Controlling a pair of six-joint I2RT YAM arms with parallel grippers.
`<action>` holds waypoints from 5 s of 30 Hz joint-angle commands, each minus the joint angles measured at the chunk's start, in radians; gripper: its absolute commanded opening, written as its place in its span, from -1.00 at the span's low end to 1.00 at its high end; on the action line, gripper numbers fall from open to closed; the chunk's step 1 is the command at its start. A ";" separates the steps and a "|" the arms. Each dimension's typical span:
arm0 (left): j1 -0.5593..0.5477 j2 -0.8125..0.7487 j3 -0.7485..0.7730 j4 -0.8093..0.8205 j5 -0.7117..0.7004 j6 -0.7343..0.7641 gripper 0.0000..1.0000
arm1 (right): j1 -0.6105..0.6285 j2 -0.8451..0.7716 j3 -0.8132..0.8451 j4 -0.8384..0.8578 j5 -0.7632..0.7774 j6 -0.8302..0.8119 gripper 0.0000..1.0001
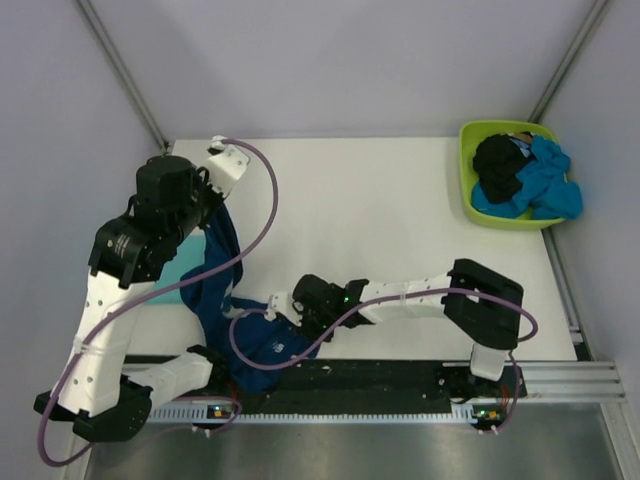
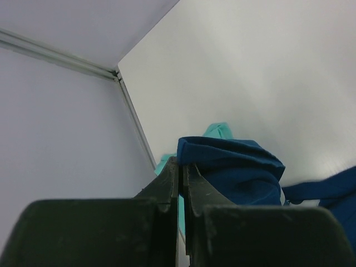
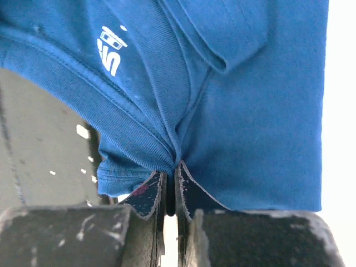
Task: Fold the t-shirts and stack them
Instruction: Flatten out the tshirt
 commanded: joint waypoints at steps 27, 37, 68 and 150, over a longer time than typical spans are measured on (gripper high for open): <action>0.007 -0.095 -0.326 0.009 0.387 -0.003 -1.00 | -0.614 -0.244 -0.033 -0.282 -0.002 0.229 0.23; 0.007 -0.103 -0.334 0.012 0.375 0.000 -1.00 | -0.614 -0.190 -0.019 -0.222 0.005 0.300 0.14; 0.007 -0.201 0.047 -0.173 0.522 0.132 -1.00 | -0.625 -0.938 0.689 -0.610 0.400 0.096 -1.00; 0.228 0.195 -1.052 0.619 0.458 0.866 -0.54 | -0.447 -0.725 -0.623 -0.297 0.207 1.006 -0.78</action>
